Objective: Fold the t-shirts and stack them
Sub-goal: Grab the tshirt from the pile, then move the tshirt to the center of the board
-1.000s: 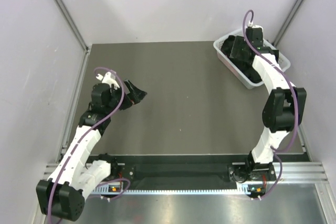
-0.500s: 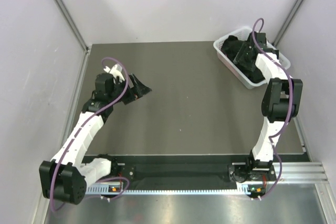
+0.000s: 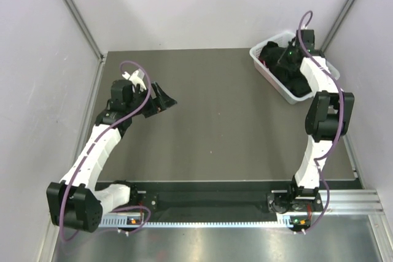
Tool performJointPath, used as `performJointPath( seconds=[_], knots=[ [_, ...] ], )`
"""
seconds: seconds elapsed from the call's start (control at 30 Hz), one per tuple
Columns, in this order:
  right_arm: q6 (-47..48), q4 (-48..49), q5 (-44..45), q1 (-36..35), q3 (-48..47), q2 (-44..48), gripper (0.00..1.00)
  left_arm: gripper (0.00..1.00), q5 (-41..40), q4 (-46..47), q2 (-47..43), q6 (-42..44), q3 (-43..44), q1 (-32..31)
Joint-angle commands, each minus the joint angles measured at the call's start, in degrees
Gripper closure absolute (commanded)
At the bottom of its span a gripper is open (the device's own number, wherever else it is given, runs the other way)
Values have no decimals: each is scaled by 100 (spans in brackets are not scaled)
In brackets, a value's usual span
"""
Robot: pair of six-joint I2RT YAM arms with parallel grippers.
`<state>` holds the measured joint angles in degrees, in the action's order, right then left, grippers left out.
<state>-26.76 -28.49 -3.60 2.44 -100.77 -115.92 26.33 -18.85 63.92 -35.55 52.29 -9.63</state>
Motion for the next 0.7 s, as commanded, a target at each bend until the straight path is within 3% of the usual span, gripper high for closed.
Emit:
performJointPath(
  seconds=[0.0, 0.1, 0.27, 0.43, 0.67],
  knots=[
    [-101, 186, -10, 3, -1048, 385, 100, 17, 232, -75, 41, 127, 281, 40],
    [-118, 395, 43, -102, -1594, 806, 100, 18, 338, -154, -72, 75, 203, 40],
    [-794, 1186, -115, -200, -1700, 1921, 100, 20, 312, -338, -283, -101, 9, 49],
    [-875, 2179, -54, -1051, -1831, 2845, 100, 20, 320, -444, -529, -233, -96, 49],
    [-997, 2191, -282, -2431, -2562, 3391, 100, 20, 119, -795, -924, -365, -140, 49]
  ],
)
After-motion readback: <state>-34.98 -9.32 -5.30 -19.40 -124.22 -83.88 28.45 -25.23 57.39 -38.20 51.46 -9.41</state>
